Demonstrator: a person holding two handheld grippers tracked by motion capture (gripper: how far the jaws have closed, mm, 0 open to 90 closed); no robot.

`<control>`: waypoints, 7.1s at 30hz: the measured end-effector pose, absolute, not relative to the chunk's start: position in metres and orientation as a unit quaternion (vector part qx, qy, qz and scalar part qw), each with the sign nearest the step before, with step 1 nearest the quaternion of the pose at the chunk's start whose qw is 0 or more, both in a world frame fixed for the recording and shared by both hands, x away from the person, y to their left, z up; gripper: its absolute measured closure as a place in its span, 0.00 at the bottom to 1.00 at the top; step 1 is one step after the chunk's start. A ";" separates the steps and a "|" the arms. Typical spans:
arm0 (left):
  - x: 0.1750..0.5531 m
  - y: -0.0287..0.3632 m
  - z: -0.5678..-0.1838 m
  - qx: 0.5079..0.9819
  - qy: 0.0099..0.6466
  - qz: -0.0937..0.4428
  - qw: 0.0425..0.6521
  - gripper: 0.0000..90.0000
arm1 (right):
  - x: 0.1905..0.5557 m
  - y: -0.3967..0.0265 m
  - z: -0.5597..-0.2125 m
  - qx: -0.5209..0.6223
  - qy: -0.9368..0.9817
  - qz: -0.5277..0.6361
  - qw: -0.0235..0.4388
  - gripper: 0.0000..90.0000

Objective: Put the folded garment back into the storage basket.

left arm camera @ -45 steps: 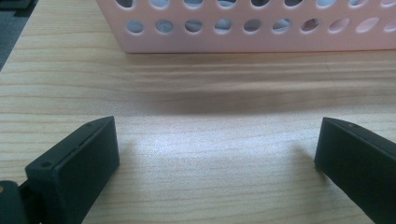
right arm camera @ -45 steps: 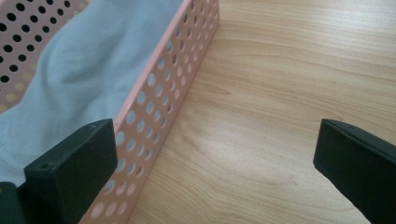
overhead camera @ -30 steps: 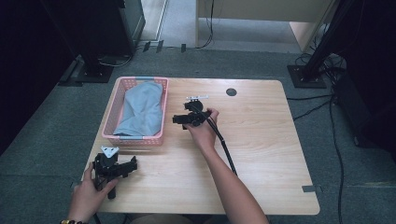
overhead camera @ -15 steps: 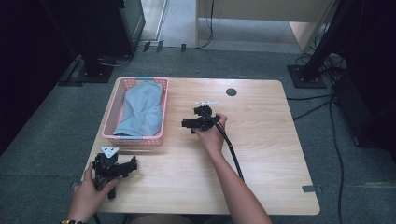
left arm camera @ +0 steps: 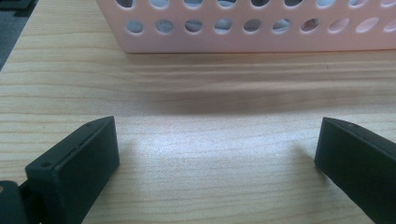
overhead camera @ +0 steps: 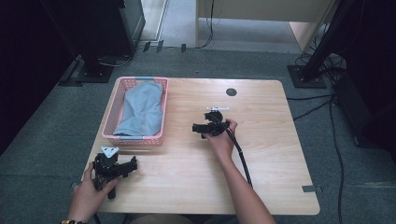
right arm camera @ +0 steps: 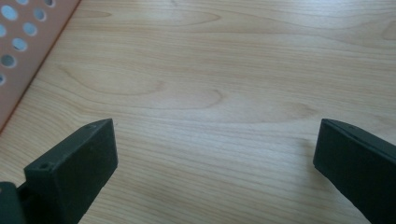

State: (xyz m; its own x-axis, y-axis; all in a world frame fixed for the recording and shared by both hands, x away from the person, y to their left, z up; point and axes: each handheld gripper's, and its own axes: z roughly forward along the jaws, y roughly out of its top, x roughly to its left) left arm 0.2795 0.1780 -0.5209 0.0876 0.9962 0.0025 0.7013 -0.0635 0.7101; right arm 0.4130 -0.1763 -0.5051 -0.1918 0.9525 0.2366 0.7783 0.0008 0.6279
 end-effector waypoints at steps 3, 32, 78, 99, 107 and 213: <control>0.280 0.178 -0.521 0.681 0.623 0.261 0.283 0.00 | 0.410 -0.182 -0.506 0.623 0.695 0.333 0.134 0.00; 0.279 0.178 -0.521 0.682 0.623 0.261 0.282 0.00 | 0.387 -0.227 -0.516 0.621 0.689 0.337 0.165 0.00; 0.279 0.178 -0.521 0.682 0.622 0.261 0.281 0.00 | 0.352 -0.271 -0.525 0.623 0.666 0.348 0.217 0.00; 0.279 0.178 -0.521 0.681 0.623 0.261 0.281 0.00 | 0.337 -0.298 -0.525 0.647 0.646 0.331 0.235 0.00; 0.279 0.178 -0.521 0.681 0.623 0.261 0.281 0.00 | 0.332 -0.307 -0.525 0.654 0.638 0.330 0.237 0.00; 0.279 0.178 -0.521 0.681 0.624 0.261 0.281 0.00 | 0.281 -0.395 -0.527 0.706 0.593 0.263 0.284 0.00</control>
State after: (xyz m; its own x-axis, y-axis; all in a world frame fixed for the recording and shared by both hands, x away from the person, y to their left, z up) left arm 0.2791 0.1777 -0.5208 0.0852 0.9964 0.0047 0.7026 -0.0634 0.7087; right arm 0.2810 -0.3947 -0.5270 0.1587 0.9867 0.0350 0.6881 -0.1359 0.7128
